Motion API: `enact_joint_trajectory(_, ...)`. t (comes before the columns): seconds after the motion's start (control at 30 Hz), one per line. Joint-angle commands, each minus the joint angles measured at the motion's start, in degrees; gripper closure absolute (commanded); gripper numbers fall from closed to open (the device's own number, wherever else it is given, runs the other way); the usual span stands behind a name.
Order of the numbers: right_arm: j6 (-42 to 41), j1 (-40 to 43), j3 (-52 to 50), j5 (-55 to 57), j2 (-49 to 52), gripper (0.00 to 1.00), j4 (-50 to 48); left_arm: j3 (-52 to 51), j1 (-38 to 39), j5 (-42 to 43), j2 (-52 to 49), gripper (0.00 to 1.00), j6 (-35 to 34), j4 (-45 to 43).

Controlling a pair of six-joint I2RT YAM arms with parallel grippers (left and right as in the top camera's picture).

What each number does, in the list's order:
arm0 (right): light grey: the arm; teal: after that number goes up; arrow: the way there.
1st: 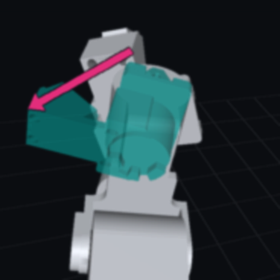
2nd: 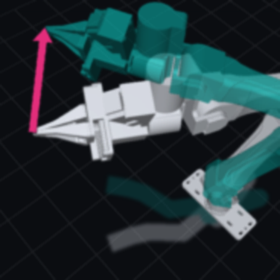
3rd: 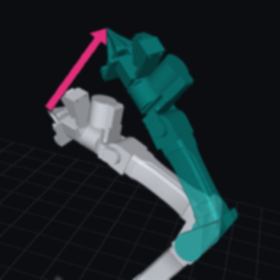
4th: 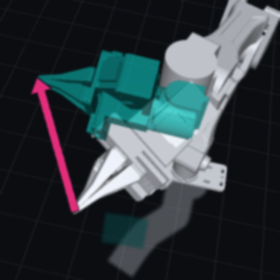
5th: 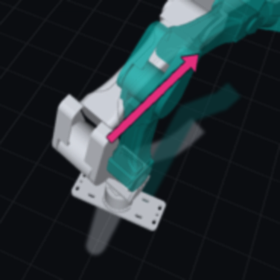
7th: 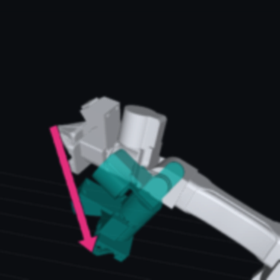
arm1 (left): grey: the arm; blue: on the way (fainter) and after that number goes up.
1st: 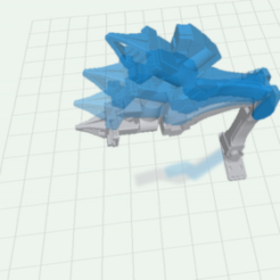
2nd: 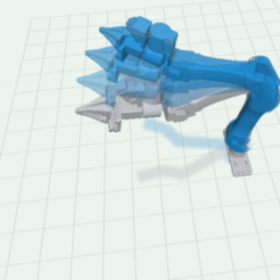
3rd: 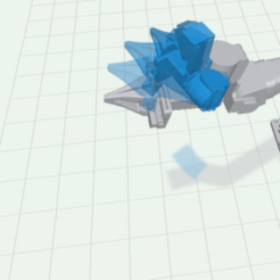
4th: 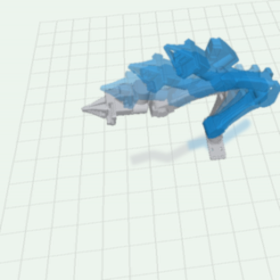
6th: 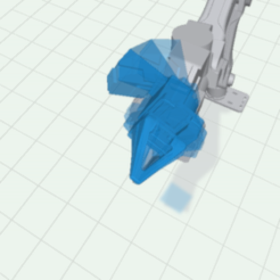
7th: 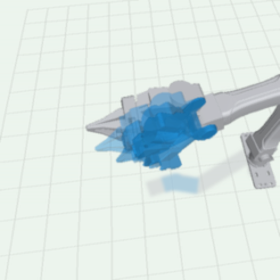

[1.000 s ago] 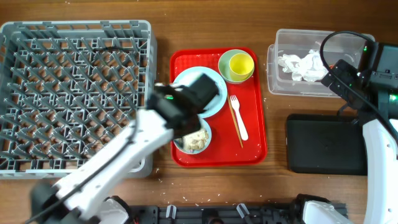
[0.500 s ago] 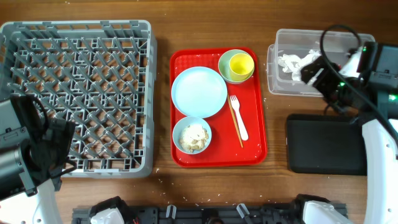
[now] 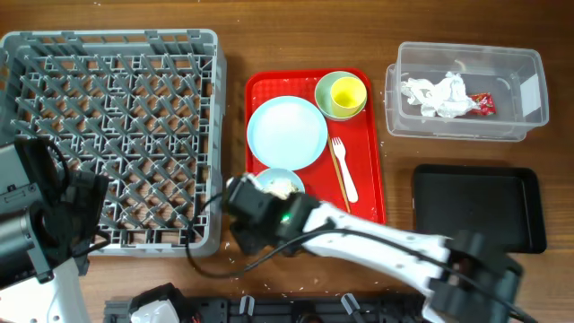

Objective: Sort waste into correct bins and load items into the dishwasher rack
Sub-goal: 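Grasp the light-blue rice bowl rim with the right gripper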

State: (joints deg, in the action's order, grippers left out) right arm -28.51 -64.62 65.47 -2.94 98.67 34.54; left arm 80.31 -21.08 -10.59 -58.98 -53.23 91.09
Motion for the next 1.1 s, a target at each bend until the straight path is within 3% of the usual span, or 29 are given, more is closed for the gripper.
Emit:
enact_joint_trajectory(0.0,4.8,-0.7,-0.1,5.9,3.4,0.41,-1.0,0.4,-0.3,0.1,0.1,0.00,0.5,0.0)
enact_joint_trajectory(0.1,6.8,-0.7,-0.1,12.2,3.9,0.47,-1.0,0.4,-0.3,0.1,0.1,0.00,0.5,0.0)
enact_joint_trajectory(0.3,10.3,-0.7,0.6,13.6,3.9,0.53,-0.6,0.4,-0.3,0.1,0.1,0.00,0.5,0.0)
enact_joint_trajectory(0.47,9.5,-0.7,6.7,17.5,3.7,0.36,3.2,0.4,-0.3,0.1,0.1,0.00,0.5,0.0)
enact_joint_trajectory(0.6,9.0,0.5,6.4,19.6,4.1,0.36,2.9,0.4,-0.3,0.1,0.1,0.00,0.5,0.0)
enact_joint_trajectory(0.73,7.6,2.4,5.2,19.8,8.2,0.44,1.7,0.4,-0.3,0.1,0.1,0.00,0.5,0.0)
enact_joint_trajectory(0.93,4.3,2.4,5.2,19.6,10.5,0.72,2.0,0.4,-0.3,0.1,0.1,0.00,0.5,0.0)
enact_joint_trajectory(1.0,3.7,2.4,5.2,19.5,10.5,0.75,2.8,0.4,-0.3,0.1,0.1,0.00,0.5,0.0)
enact_joint_trajectory(1.07,1.5,2.4,5.5,19.4,10.1,0.94,4.5,0.4,-0.3,0.1,0.1,0.00,0.5,0.0)
